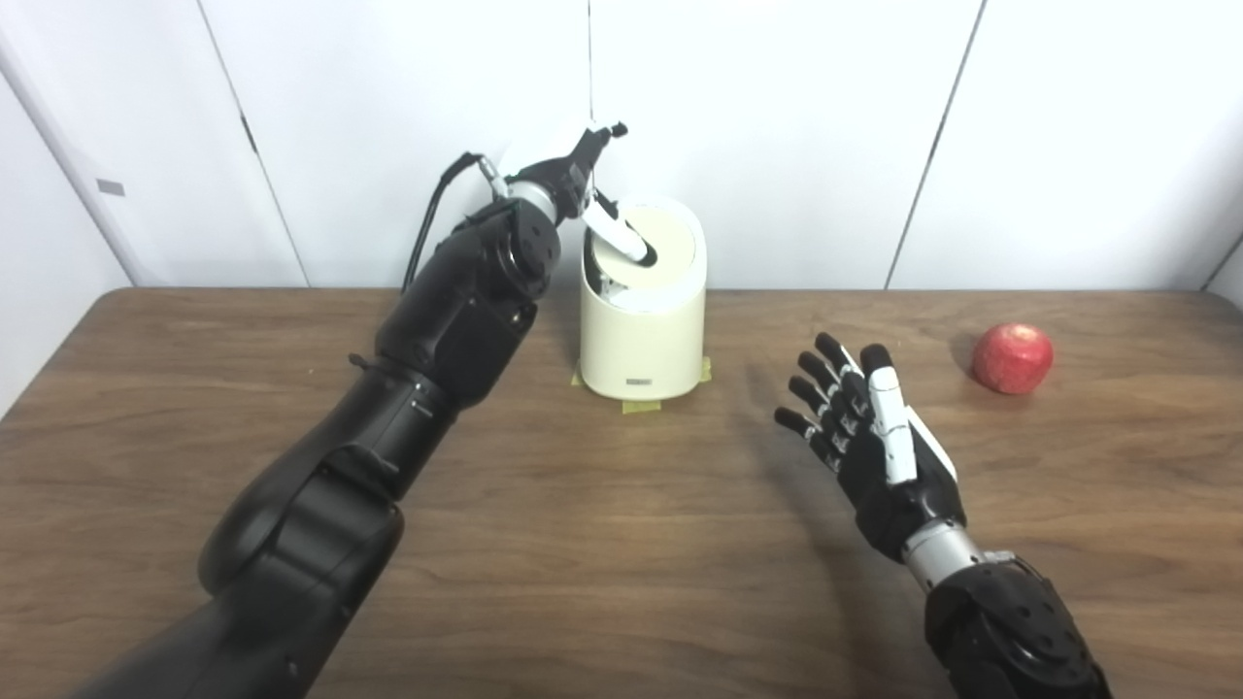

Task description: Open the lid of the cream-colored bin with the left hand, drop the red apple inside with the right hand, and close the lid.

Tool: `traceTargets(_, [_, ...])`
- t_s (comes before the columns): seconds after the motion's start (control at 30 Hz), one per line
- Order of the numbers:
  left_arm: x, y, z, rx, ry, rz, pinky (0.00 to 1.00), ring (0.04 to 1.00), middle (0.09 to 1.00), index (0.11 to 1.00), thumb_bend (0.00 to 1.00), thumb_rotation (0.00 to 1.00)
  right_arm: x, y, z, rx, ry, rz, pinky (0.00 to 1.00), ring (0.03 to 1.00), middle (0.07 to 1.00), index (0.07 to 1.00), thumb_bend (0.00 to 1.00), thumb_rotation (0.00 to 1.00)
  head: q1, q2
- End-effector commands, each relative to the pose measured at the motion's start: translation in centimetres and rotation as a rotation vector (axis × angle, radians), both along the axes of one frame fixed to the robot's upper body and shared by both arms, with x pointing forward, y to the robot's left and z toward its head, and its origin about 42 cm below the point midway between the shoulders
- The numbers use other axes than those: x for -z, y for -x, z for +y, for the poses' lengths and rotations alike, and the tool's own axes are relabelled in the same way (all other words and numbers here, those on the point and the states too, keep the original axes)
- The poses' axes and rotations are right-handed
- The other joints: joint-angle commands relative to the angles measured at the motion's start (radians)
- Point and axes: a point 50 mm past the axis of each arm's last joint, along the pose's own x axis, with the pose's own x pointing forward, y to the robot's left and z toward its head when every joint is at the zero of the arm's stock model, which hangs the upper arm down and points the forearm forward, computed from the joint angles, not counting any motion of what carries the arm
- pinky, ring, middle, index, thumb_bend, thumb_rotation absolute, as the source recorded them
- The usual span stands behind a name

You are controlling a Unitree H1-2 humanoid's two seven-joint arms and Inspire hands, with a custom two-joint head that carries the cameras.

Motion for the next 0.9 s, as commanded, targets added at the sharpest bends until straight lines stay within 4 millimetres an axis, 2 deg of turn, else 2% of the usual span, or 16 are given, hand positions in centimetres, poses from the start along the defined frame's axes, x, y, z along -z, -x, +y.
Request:
traceTargets(0.0, [-3.7, -0.6, -0.4, 0.01, -0.046, -0.118, 0.73, 0.891, 0.982, 0.947, 0.94, 0.0, -2.6, -0.5, 0.4, 0.001, -0.008, -0.117, 0.87, 0.96, 0.974, 0.981, 0.53, 1.0, 0.002, 0.0])
traceTargets(0.17, [-3.8, -0.6, -0.3, 0.025, -0.109, -0.147, 0.79, 0.907, 0.98, 0.945, 0.93, 0.0, -2.8, -0.5, 0.5, 0.005, 0.0, -0.122, 0.87, 0.956, 0.971, 0.98, 0.53, 1.0, -0.001, 0.006])
traceTargets(0.3, [-3.9, -0.5, -0.4, 0.035, -0.218, -0.171, 0.77, 0.9, 0.963, 0.943, 0.95, 0.01, -2.9, -0.5, 0.5, 0.01, -0.002, -0.125, 0.86, 0.95, 0.966, 0.973, 0.54, 1.0, -0.001, 0.009])
traceTargets(0.4, [-3.8, -0.4, -0.9, 0.058, -0.326, -0.191, 0.86, 0.914, 0.948, 0.944, 0.97, 0.01, -3.0, -0.4, 0.5, 0.011, -0.003, -0.128, 0.85, 0.948, 0.965, 0.97, 0.54, 0.99, -0.003, 0.013])
traceTargets(0.57, [-3.2, 0.0, -1.7, 0.094, -0.48, -0.204, 0.94, 0.935, 0.954, 0.953, 0.97, 0.01, -3.2, -0.4, 0.5, 0.008, -0.012, -0.132, 0.85, 0.952, 0.969, 0.976, 0.54, 0.99, -0.008, 0.014])
traceTargets(0.87, [-2.3, 0.5, -1.8, 0.138, -0.602, -0.191, 0.94, 0.915, 0.933, 0.938, 0.99, 0.01, -3.2, -0.4, 0.3, 0.012, -0.014, -0.131, 0.85, 0.954, 0.972, 0.977, 0.54, 0.98, -0.008, 0.012])
